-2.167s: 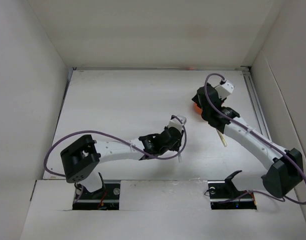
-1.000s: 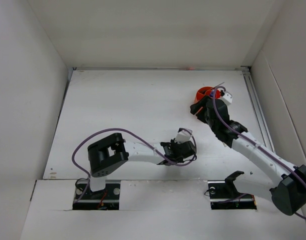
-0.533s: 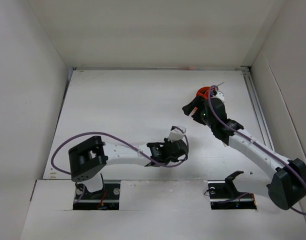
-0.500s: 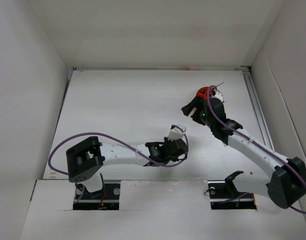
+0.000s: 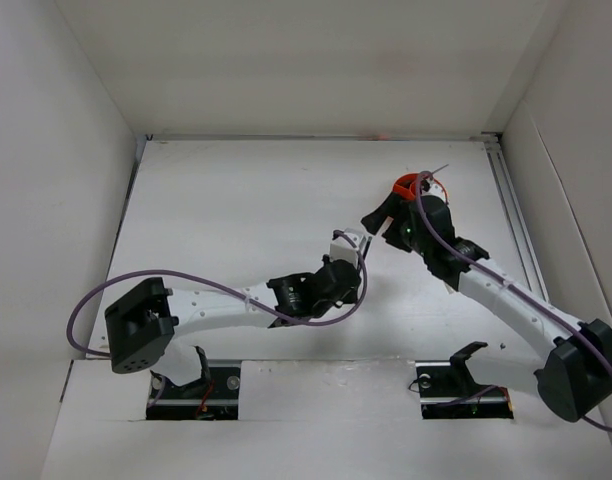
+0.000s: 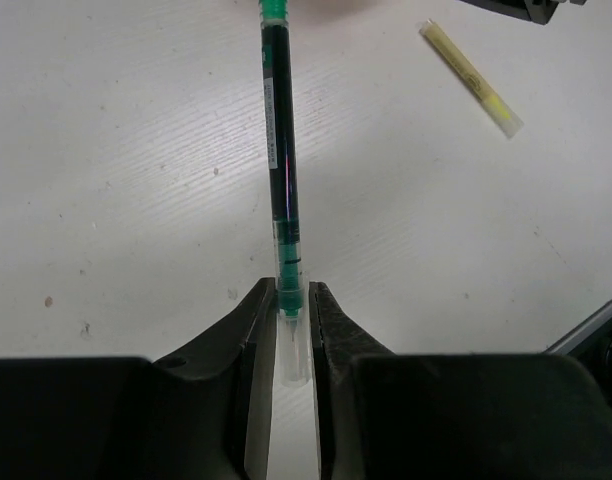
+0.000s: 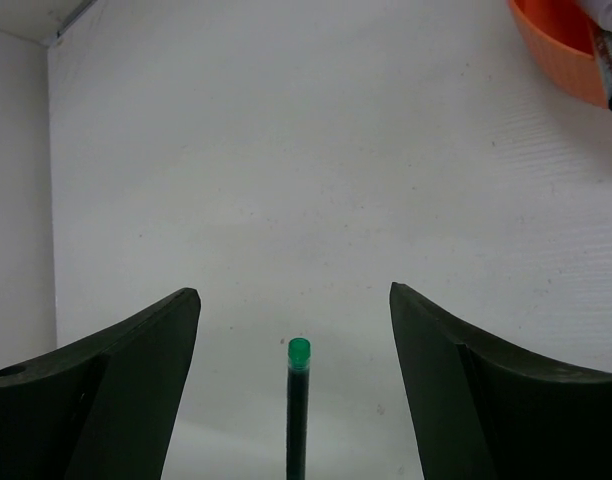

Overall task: Sort the stationery into containers
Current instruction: Pick up the pen from the center of the board.

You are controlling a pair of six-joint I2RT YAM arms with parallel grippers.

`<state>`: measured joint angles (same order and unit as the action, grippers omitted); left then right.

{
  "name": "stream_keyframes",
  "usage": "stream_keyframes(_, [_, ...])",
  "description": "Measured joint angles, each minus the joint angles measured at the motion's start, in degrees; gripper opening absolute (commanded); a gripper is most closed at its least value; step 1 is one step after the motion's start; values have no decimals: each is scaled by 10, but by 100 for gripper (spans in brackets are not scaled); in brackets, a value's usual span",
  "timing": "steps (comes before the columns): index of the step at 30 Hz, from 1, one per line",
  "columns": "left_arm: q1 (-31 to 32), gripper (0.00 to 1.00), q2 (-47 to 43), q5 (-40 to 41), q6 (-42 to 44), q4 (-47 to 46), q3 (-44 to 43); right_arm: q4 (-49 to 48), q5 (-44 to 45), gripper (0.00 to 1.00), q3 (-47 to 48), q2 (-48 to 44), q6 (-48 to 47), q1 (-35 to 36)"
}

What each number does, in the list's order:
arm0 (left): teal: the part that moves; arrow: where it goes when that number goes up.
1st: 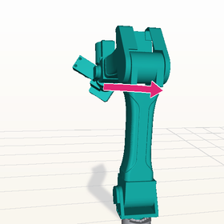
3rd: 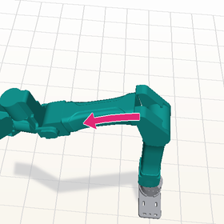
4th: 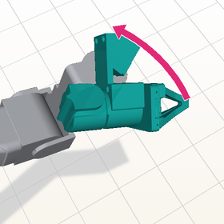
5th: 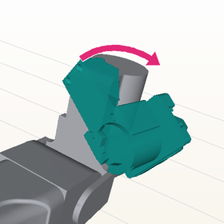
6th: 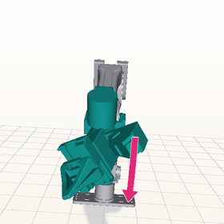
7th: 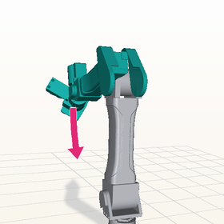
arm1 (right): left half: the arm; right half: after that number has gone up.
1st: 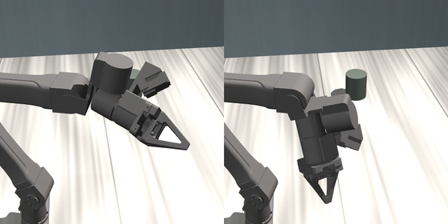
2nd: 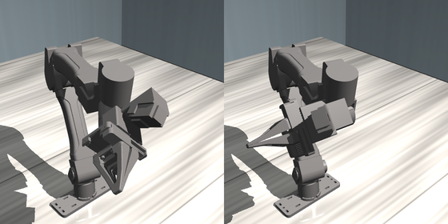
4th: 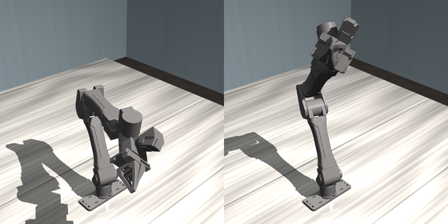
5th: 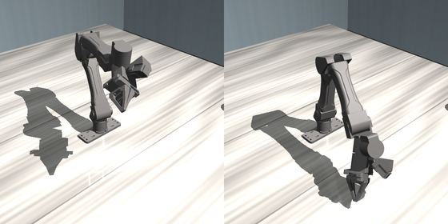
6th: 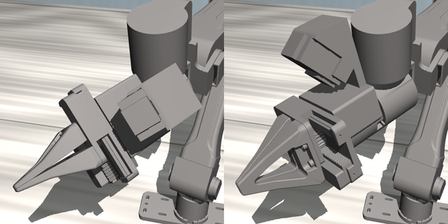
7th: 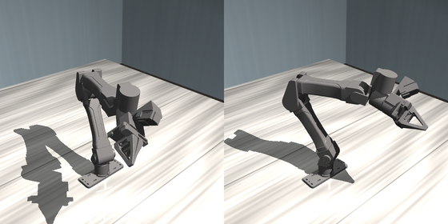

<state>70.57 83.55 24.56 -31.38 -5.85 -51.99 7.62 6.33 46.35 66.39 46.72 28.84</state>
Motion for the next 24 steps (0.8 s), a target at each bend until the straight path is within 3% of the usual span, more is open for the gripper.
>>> stream_keyframes(5, [-5,0,0,1,25,-21,0,35,26,83,8,-4,0,2])
stream_keyframes(11, [-21,0,-12,-9,43,-55,20,39,17,70,9,10,0,38])
stream_keyframes(12, [-24,0,-15,-10,45,-60,24,40,14,65,10,18,0,45])
stream_keyframes(13, [-27,0,-18,-12,47,-64,29,40,12,52,14,28,0,50])
stream_keyframes(15, [-32,0,-29,-16,50,-68,39,40,7,42,23,49,-1,58])
stream_keyframes(16, [-33,0,-36,-16,50,-70,44,40,5,28,27,58,0,59])
stream_keyframes(19, [-36,1,-56,-20,51,-77,57,36,-10,8,41,76,16,61])
stream_keyframes(20, [-36,9,-59,-20,51,-82,61,34,-16,0,47,79,19,64])
stream_keyframes(23, [-42,28,-78,-21,52,-94,74,33,-17,0,60,80,21,68])
stream_keyframes(24, [-43,43,-87,-20,54,-96,79,33,-16,0,64,81,21,68])
